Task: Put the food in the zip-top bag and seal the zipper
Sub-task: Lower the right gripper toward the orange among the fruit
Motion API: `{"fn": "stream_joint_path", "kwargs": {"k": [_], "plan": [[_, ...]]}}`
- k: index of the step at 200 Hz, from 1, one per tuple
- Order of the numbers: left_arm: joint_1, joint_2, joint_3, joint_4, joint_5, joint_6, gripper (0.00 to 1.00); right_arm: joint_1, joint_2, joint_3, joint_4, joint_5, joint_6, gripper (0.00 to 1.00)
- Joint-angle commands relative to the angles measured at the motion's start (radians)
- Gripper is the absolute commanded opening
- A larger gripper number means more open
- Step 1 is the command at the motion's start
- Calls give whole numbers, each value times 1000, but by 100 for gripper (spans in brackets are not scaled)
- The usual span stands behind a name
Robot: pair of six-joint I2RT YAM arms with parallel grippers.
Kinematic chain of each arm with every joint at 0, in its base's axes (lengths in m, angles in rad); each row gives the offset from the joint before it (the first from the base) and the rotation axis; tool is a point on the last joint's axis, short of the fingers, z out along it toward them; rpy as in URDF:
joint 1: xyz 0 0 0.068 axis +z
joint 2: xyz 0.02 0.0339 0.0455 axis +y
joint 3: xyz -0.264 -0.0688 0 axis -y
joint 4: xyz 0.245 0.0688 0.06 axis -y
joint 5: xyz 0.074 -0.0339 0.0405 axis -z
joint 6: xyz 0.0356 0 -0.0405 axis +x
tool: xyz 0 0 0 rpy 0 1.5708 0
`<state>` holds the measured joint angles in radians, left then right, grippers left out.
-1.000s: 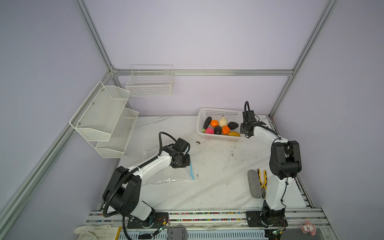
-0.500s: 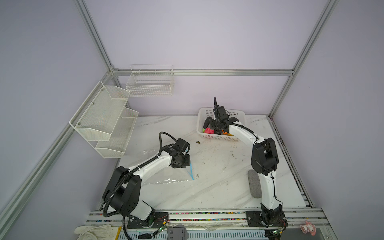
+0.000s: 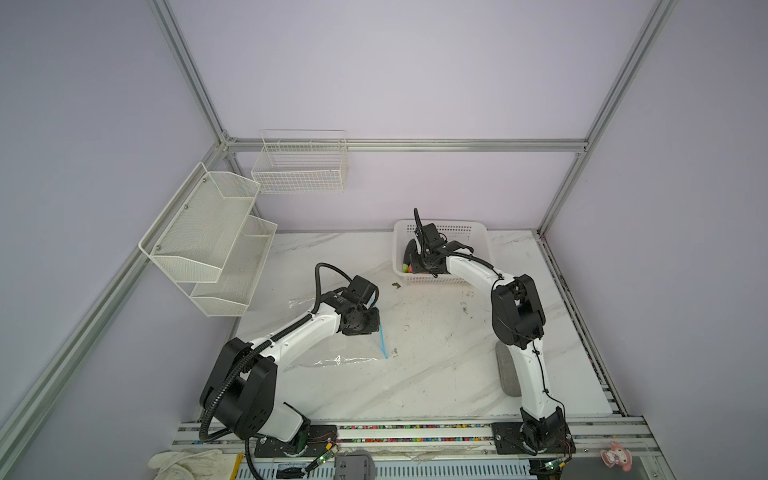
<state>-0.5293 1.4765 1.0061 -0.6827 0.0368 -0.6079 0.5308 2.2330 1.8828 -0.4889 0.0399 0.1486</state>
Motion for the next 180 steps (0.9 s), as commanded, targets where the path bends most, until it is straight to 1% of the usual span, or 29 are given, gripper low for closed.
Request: {"fn": "stream_joint_path", "kwargs": {"k": [1, 22, 37, 44, 74, 110, 180], "plan": [[9, -22, 72, -3, -12, 16, 0, 17, -64, -64, -36, -15, 15, 51], [8, -22, 66, 3, -12, 16, 0, 26, -100, -114, -25, -21, 29, 51], [8, -21, 63, 7, -12, 14, 0, 26, -114, -121, -28, -23, 42, 51], [8, -21, 61, 12, -12, 15, 0, 23, -118, -116, -36, 2, 35, 52], [8, -15, 65, 20, -11, 14, 0, -51, -132, -109, -50, 40, 2, 52], [8, -10, 61, 38, 8, 17, 0, -114, -154, -164, -51, 65, -15, 52], [9, 8, 67, 55, 21, 18, 0, -119, -232, -297, -57, 68, 11, 53]]}}
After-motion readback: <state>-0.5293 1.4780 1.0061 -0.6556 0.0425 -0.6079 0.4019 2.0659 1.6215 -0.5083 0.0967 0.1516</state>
